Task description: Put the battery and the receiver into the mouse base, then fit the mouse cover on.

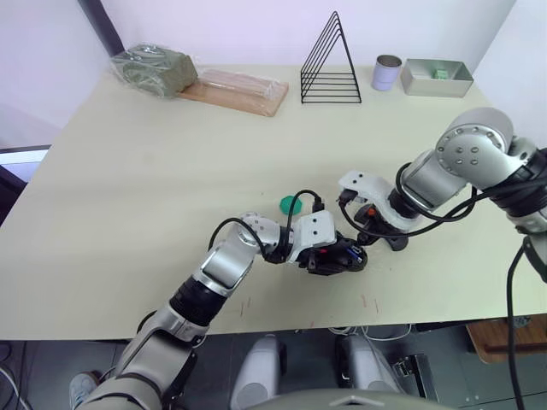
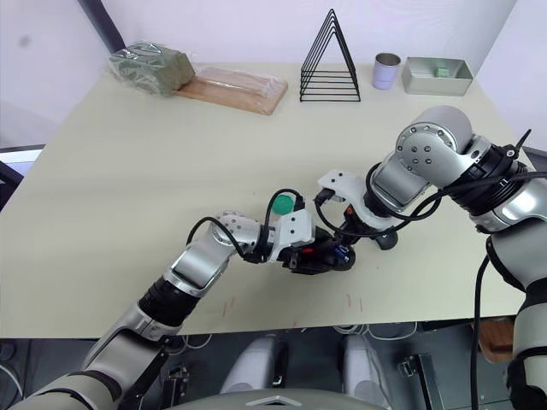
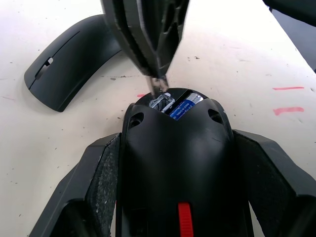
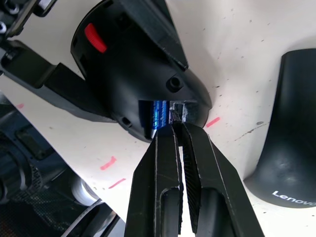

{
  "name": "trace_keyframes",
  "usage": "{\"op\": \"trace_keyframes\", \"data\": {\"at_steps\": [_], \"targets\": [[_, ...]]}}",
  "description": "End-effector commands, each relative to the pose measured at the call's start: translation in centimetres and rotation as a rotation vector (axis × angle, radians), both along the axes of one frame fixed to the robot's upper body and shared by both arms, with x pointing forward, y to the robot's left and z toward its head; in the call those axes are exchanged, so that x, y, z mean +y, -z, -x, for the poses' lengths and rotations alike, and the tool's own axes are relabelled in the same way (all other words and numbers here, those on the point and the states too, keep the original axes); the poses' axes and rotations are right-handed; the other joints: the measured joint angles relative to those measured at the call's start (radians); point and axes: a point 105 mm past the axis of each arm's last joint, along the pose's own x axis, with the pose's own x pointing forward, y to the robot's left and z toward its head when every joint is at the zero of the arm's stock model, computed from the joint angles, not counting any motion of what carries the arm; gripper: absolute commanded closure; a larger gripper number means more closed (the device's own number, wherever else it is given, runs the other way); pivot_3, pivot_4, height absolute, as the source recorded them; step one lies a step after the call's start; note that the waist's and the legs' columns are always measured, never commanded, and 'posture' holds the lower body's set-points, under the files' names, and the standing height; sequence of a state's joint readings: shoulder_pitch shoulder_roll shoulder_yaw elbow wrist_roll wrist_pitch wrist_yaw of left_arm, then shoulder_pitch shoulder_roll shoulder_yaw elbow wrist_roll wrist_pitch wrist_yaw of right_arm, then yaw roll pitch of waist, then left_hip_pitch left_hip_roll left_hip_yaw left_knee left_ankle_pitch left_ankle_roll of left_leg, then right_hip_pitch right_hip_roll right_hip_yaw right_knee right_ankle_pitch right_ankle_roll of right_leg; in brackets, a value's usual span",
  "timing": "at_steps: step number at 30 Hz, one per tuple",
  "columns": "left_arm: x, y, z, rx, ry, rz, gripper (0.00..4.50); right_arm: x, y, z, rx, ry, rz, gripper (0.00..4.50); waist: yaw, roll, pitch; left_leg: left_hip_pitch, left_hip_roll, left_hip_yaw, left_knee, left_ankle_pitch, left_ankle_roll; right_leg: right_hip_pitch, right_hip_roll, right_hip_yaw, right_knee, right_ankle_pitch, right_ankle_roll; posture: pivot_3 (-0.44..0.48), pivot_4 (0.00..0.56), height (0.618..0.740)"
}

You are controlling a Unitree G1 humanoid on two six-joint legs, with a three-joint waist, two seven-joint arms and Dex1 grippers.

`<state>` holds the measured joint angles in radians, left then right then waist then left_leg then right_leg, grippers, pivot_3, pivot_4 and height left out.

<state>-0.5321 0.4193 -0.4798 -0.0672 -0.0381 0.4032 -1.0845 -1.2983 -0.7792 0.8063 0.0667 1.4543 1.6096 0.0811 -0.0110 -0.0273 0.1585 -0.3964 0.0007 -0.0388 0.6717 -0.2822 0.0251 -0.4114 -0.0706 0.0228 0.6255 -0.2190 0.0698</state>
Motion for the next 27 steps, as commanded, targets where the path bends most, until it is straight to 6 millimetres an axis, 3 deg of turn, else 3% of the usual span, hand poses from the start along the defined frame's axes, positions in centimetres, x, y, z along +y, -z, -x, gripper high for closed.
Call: {"op": "trace_keyframes", "data": {"at_steps": [1,27], "targets": [[-0.13,-0.09,0.36,-0.024,0.015,-0.004,1.49,-0.17,-0.36,-0.28,-0.017,0.016,-0.021,4.50,0.000,0.000,0.000,0.000,0.000,0.000,0.000,0.000,0.000,0.000,0.000,0.000,0.000,0.000,0.000,0.000,0.150,0.740],[0.18,0.66,0.59,-0.017,0.003,-0.034,1.49,0.49,0.58,0.10,0.000,-0.002,-0.035,4.50,-0.002,0.000,-0.001,0.001,0.000,0.000,0.000,0.000,0.000,0.000,0.000,0.000,0.000,0.000,0.000,0.000,0.150,0.740]]}}
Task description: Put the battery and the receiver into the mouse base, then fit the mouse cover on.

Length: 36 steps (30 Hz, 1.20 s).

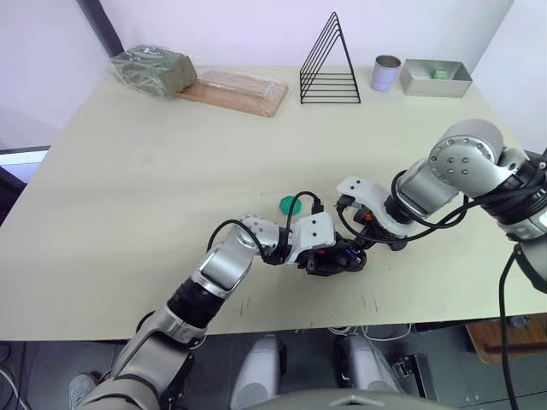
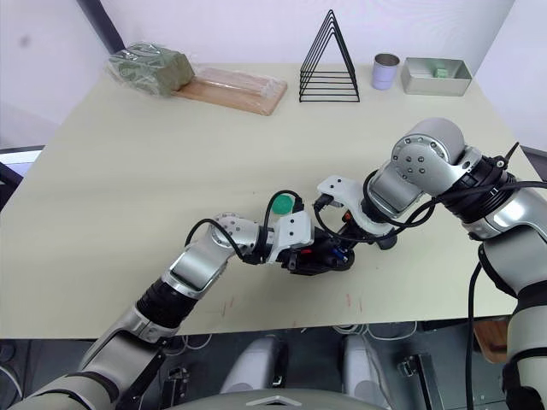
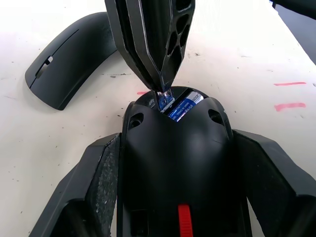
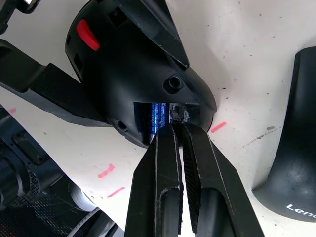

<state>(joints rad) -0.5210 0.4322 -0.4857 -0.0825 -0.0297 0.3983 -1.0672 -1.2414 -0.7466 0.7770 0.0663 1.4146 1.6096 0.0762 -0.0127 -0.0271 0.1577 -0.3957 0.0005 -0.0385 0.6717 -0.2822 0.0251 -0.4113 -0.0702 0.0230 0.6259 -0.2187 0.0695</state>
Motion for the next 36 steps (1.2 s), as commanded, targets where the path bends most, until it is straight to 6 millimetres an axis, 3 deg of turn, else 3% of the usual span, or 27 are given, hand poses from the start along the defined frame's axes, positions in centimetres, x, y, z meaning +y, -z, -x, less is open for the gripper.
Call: {"op": "trace_keyframes", "data": {"at_steps": [1,21,35,36], "targets": [[0.0,0.5,0.5,0.001,0.013,-0.024,1.49,0.3,-0.6,0.1,-0.015,-0.008,-0.026,4.50,0.000,0.000,0.000,0.000,0.000,0.000,0.000,0.000,0.000,0.000,0.000,0.000,0.000,0.000,0.000,0.000,0.150,0.740],[-0.2,0.5,0.5,0.001,0.013,-0.022,1.49,0.0,0.2,-0.3,-0.053,0.002,0.006,4.50,0.000,0.000,-0.002,0.000,-0.001,0.000,0.000,0.000,0.000,0.000,0.000,0.000,0.000,0.000,0.000,0.000,0.150,0.740],[-0.4,0.5,0.6,0.001,0.011,-0.017,1.49,0.6,0.6,0.5,-0.022,-0.024,-0.012,4.50,0.000,0.000,-0.003,0.001,-0.001,0.000,0.000,0.000,0.000,0.001,0.000,0.000,0.000,0.000,0.000,0.000,0.150,0.740],[-0.4,0.5,0.6,0.001,0.011,-0.016,1.49,0.7,0.6,0.5,-0.020,-0.023,-0.015,4.18,0.000,0.000,-0.004,0.001,-0.001,0.000,0.000,0.000,0.000,0.001,0.000,0.000,0.000,0.000,0.000,0.000,0.150,0.740]]}}
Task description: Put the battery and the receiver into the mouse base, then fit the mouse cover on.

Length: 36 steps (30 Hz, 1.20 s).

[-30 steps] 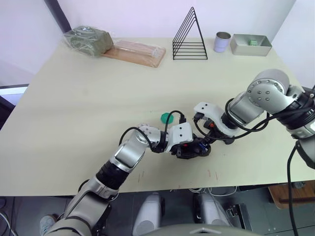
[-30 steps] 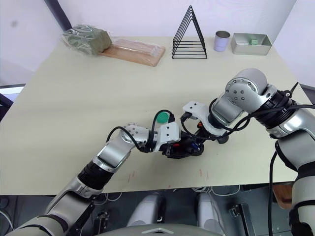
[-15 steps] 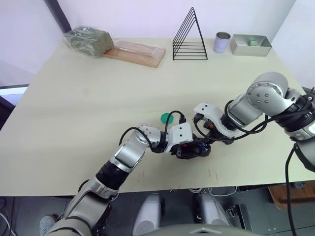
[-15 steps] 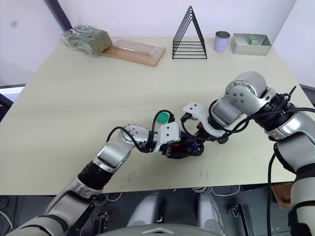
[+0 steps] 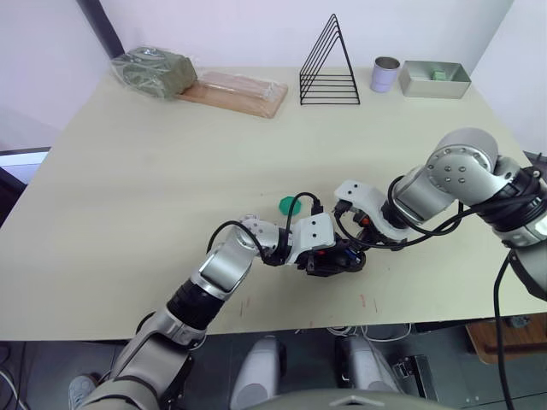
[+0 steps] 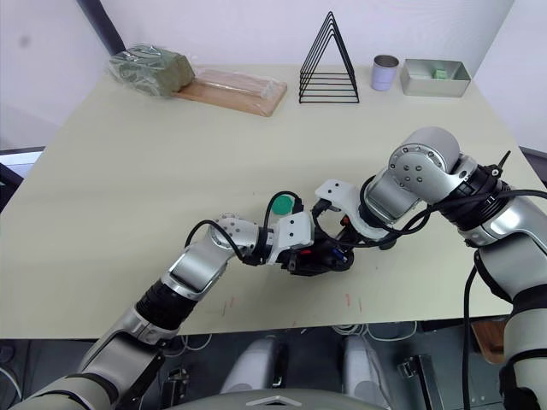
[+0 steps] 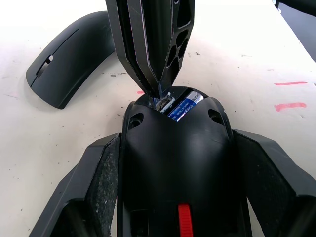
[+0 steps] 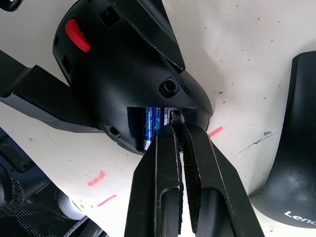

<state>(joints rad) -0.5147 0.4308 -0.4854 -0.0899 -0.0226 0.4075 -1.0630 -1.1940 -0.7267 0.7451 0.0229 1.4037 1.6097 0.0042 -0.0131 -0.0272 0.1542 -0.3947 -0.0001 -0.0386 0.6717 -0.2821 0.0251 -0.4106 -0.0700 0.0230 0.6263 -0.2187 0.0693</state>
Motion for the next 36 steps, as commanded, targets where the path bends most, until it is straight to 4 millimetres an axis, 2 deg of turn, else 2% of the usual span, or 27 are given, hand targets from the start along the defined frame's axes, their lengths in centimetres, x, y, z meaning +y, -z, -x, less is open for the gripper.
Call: {"op": "trace_keyframes", "data": {"at_steps": [1,3,5,6,8,13,17,20,22,24,29,36], "targets": [[-0.4,0.3,0.5,0.000,0.019,-0.012,1.49,0.4,-0.1,0.4,0.025,-0.010,-0.033,3.84,0.000,0.000,0.000,0.000,0.000,0.000,0.000,0.000,0.000,0.000,0.000,0.000,0.000,0.000,0.000,0.000,0.150,0.740],[-0.5,0.3,0.5,0.001,0.019,-0.011,1.49,0.4,-0.3,0.2,0.020,-0.002,-0.037,3.04,0.001,0.000,0.000,0.000,0.000,0.000,0.000,0.000,0.000,0.000,0.000,0.000,0.000,0.000,0.000,0.000,0.150,0.740],[-0.5,0.3,0.5,0.001,0.020,-0.010,1.49,0.2,-0.9,-0.1,0.004,0.016,-0.048,1.96,0.002,0.000,0.000,0.000,0.000,0.000,0.000,0.000,0.000,0.000,0.000,0.000,0.000,0.000,0.000,0.000,0.150,0.740],[-0.5,0.3,0.6,0.002,0.020,-0.010,1.49,0.0,-1.4,-0.4,-0.005,0.030,-0.056,1.75,0.001,0.000,0.000,0.000,0.000,0.000,0.000,0.000,0.000,0.000,0.000,0.000,0.000,0.000,0.000,0.000,0.150,0.740],[-0.4,0.4,0.6,0.004,0.021,-0.012,1.49,-0.4,-2.2,-0.7,-0.021,0.051,-0.066,0.87,0.002,0.000,0.000,0.000,0.000,0.000,0.000,0.000,0.000,0.000,0.000,0.000,0.000,0.000,0.000,0.000,0.150,0.740],[-0.5,0.4,0.6,0.005,0.020,-0.011,1.49,-1.9,-4.2,-0.5,-0.035,0.071,-0.084,0.87,0.004,0.000,0.000,0.000,0.000,0.000,0.000,0.000,0.000,0.000,0.000,0.000,-0.001,0.000,0.000,0.000,0.150,0.740],[-0.4,0.5,0.5,0.006,0.018,-0.010,1.49,-3.3,-4.9,0.8,-0.014,0.072,-0.115,0.87,0.004,0.000,0.000,-0.001,0.000,0.000,0.000,0.000,0.000,0.000,0.000,0.000,-0.001,0.000,0.000,0.000,0.150,0.740],[-0.4,0.4,0.5,0.007,0.017,-0.010,1.49,-4.0,-5.0,1.5,-0.062,0.069,-0.195,0.87,0.006,0.000,0.000,-0.001,0.001,0.000,0.000,0.000,0.000,0.001,0.000,-0.002,-0.002,0.000,0.000,0.000,0.150,0.740],[-0.4,0.4,0.5,0.007,0.016,-0.010,1.49,-4.1,-4.7,2.2,-0.150,0.034,-0.257,0.87,0.010,-0.001,-0.001,-0.001,0.001,0.000,0.000,0.000,0.000,0.001,0.000,-0.001,-0.001,0.000,0.000,0.000,0.150,0.740],[-0.3,0.4,0.5,0.007,0.015,-0.011,1.49,-4.5,-4.2,3.0,-0.142,0.062,-0.330,0.87,0.014,0.000,-0.001,-0.001,0.002,0.000,0.000,0.000,0.000,0.002,0.000,-0.003,-0.002,0.000,0.000,0.000,0.150,0.740],[-0.1,0.2,0.4,0.007,0.016,-0.016,1.49,-4.0,-4.7,2.9,-0.332,0.065,-0.593,0.87,0.011,0.001,-0.002,0.001,0.001,0.001,0.002,0.000,0.000,0.003,0.001,-0.001,-0.001,0.000,0.001,0.000,0.150,0.740],[0.5,0.2,0.2,0.010,0.022,-0.038,1.49,-4.3,-1.7,4.6,-0.437,0.041,-0.707,0.87,0.018,0.002,-0.002,0.002,0.001,0.002,0.003,0.000,0.000,0.005,0.002,0.000,-0.001,0.000,0.001,0.000,0.150,0.740]]}}
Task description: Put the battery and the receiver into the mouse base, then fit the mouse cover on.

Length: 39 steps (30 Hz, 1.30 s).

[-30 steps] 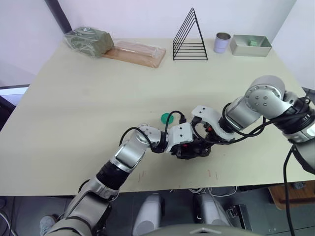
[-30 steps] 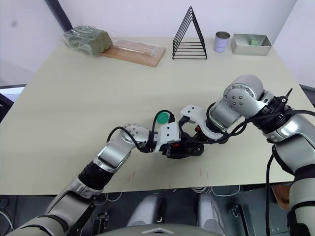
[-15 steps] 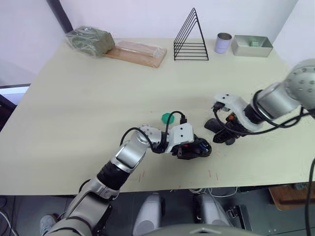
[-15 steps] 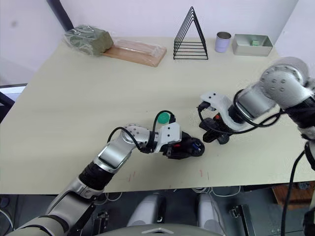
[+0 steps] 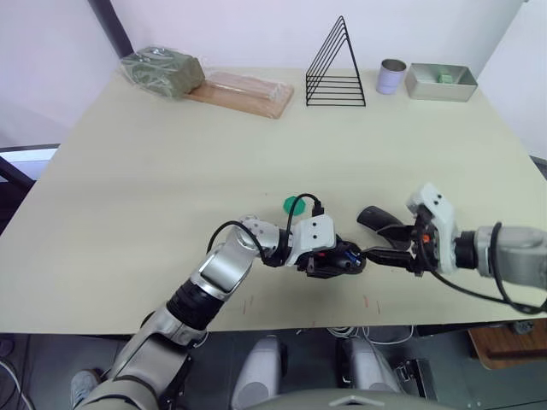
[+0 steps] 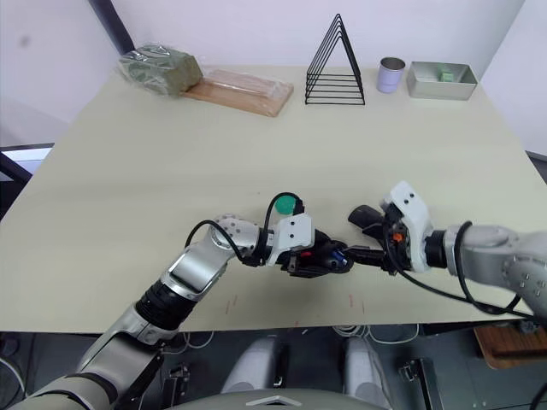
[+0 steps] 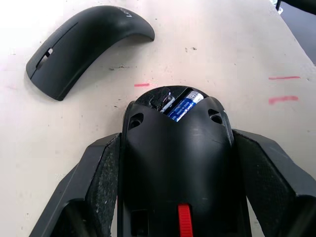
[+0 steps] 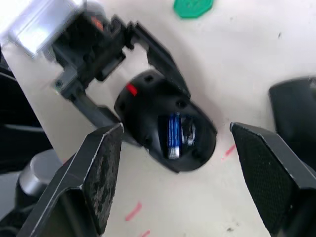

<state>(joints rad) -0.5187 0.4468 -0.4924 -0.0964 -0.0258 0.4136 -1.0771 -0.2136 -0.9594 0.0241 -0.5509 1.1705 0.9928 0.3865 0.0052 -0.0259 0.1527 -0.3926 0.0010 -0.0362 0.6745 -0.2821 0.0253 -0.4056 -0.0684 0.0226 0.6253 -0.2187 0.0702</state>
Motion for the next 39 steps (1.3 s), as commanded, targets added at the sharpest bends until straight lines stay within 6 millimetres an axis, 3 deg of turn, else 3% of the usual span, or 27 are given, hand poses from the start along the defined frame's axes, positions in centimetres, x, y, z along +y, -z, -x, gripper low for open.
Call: {"op": "trace_keyframes", "data": {"at_steps": [1,3,5,10,12,39], "targets": [[0.3,0.2,0.0,0.005,0.012,-0.022,1.49,0.3,-0.8,0.1,-0.168,-0.029,-0.005,0.87,-0.001,0.000,0.000,0.001,0.000,0.000,0.000,0.000,0.000,0.000,0.000,0.001,0.000,0.000,0.000,0.000,0.150,0.740],[0.3,0.2,0.0,0.007,0.014,-0.025,1.49,0.6,-0.1,0.2,-0.207,-0.032,-0.011,0.87,0.000,0.000,0.000,0.002,0.000,0.001,0.000,0.000,0.000,0.001,0.001,0.000,0.000,0.000,0.000,0.000,0.150,0.740],[0.4,0.3,0.1,0.009,0.017,-0.028,1.49,0.8,0.3,-0.1,-0.226,-0.009,-0.048,1.42,0.000,0.000,0.000,0.002,0.000,0.001,0.000,0.000,0.000,0.001,0.002,0.001,0.000,0.000,0.000,0.000,0.150,0.740],[0.4,0.3,0.0,0.014,0.020,-0.030,1.49,1.8,1.1,-0.1,-0.262,-0.009,-0.077,3.37,0.001,0.000,0.000,0.002,0.000,0.001,0.000,0.000,0.000,0.001,0.003,0.001,0.000,0.000,0.000,0.000,0.150,0.740],[0.4,0.4,0.0,0.014,0.021,-0.032,1.49,1.8,1.5,0.0,-0.269,-0.020,-0.070,4.44,0.001,0.000,0.000,0.002,0.000,0.001,0.000,0.000,0.000,0.001,0.003,0.001,0.000,0.000,0.000,0.000,0.150,0.740],[0.5,0.6,0.3,0.027,0.013,-0.047,1.49,2.5,3.4,-1.3,-0.263,-0.005,-0.057,4.44,0.005,0.001,0.000,0.010,0.000,0.001,-0.001,0.000,0.000,0.008,0.004,0.002,0.000,-0.001,-0.001,0.000,0.150,0.740]]}}
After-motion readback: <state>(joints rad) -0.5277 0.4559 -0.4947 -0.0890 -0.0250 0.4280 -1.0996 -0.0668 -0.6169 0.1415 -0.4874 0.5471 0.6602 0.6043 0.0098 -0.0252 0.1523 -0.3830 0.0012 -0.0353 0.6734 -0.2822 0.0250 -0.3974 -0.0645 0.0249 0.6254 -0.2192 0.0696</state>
